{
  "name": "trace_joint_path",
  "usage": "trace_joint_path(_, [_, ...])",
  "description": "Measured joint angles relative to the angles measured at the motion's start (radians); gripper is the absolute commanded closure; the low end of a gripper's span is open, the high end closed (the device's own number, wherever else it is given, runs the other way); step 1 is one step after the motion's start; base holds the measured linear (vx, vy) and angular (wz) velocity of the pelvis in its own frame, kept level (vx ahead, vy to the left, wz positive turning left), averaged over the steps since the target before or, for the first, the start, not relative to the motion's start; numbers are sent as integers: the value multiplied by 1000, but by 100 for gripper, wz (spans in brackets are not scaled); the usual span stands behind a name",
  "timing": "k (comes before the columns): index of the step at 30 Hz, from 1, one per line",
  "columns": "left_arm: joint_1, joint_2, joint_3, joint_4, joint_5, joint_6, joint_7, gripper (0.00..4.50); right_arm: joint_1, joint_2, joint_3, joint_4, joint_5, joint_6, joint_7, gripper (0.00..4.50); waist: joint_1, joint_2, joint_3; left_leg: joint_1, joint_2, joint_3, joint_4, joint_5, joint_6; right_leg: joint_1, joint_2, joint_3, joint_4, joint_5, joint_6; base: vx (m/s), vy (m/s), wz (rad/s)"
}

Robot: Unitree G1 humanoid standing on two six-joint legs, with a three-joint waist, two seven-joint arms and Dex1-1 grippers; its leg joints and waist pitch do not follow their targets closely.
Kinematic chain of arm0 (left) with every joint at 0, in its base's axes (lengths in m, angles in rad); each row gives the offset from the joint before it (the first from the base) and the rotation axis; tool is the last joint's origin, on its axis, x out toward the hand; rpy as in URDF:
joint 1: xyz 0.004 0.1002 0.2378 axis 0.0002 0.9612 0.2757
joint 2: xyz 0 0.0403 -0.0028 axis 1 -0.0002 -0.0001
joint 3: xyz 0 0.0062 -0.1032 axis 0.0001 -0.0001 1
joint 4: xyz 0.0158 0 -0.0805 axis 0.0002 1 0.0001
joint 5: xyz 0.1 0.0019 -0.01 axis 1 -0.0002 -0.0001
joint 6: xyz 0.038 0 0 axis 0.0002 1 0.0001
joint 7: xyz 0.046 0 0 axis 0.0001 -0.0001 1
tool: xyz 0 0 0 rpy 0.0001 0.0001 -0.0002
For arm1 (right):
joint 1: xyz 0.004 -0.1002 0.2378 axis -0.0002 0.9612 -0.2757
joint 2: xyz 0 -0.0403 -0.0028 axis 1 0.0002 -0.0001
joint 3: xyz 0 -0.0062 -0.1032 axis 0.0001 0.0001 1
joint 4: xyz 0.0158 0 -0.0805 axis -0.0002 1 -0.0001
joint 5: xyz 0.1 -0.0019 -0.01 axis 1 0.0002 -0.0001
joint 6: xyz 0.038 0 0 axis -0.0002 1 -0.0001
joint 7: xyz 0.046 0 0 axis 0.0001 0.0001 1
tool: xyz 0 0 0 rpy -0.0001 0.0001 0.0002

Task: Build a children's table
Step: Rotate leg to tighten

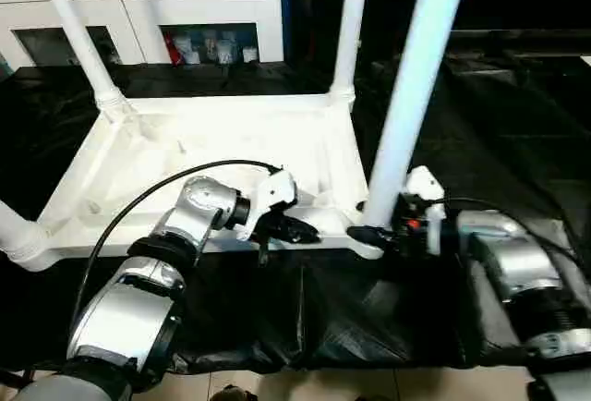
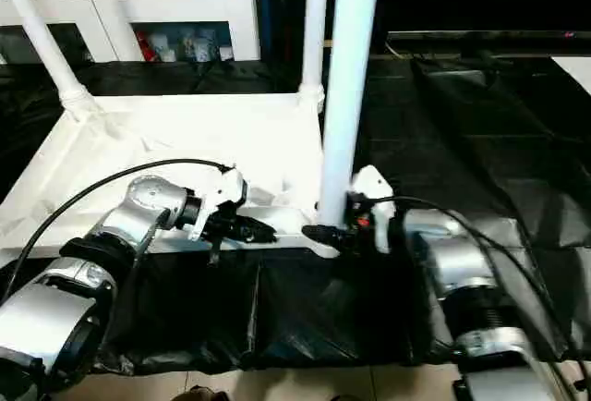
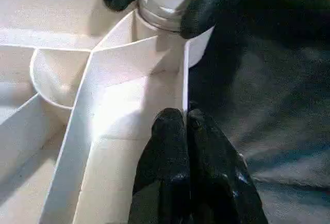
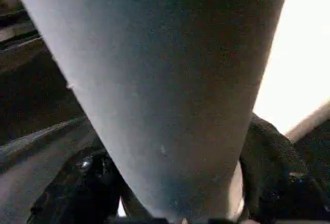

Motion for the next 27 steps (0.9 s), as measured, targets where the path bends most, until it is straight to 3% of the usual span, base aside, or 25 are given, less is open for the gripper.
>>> trace_joint_path(5, [-8, -57, 28, 10, 13, 81, 205, 450, -52, 156, -93, 88, -36, 3, -390, 188, -22, -4, 0, 10, -3, 0, -1, 0, -1, 6, -2, 2, 1, -3, 4, 0, 0, 0])
trace_joint_path(9, [-9, -99, 42, 18, 13, 106, 303, 450, -101, 232, -126, 168, -61, -33, -612, 188, -34, 0, -2, 13, -5, 0, -1, 0, -1, 8, -5, 0, -3, -3, 5, 0, 0, 0])
trace_joint_path(10, [-9, -102, 42, 18, 13, 106, 310, 450, -100, 239, -129, 175, -62, -49, -631, 132, -37, 1, -2, 13, -5, 0, -3, 0, -1, 9, -5, -1, -6, -3, 5, 0, 0, 0])
trace_joint_path(12, [-9, -103, 42, 18, 13, 102, 312, 450, -100, 247, -129, 187, -79, -80, -652, 118, -39, 3, -2, 12, -5, 0, -8, 0, 0, 9, -5, -2, -12, -3, 5, 0, 0, 0])
trace_joint_path(18, [-9, -104, 35, 18, 20, 58, 256, 450, -74, 213, -119, 163, -89, -120, -569, 74, -30, 4, -1, 8, -6, 0, -8, 0, 0, 8, -5, -1, -13, 1, -1, 0, 0, 0])
trace_joint_path(24, [-7, -67, 15, 7, 2, 17, 109, 450, -17, 84, -59, 78, -54, -135, -240, 21, -9, 15, -3, 0, -4, 0, -8, -1, 2, 3, -5, -4, -12, 2, -4, 0, 0, 0])
trace_joint_path(27, [-6, -41, 8, 7, -1, 1, 35, 450, 2, 37, -27, 39, -33, -119, -91, 15, 4, 18, -2, -3, -2, 0, -6, 2, 7, 1, -4, -5, -12, 2, -4, 0, 0, 0])
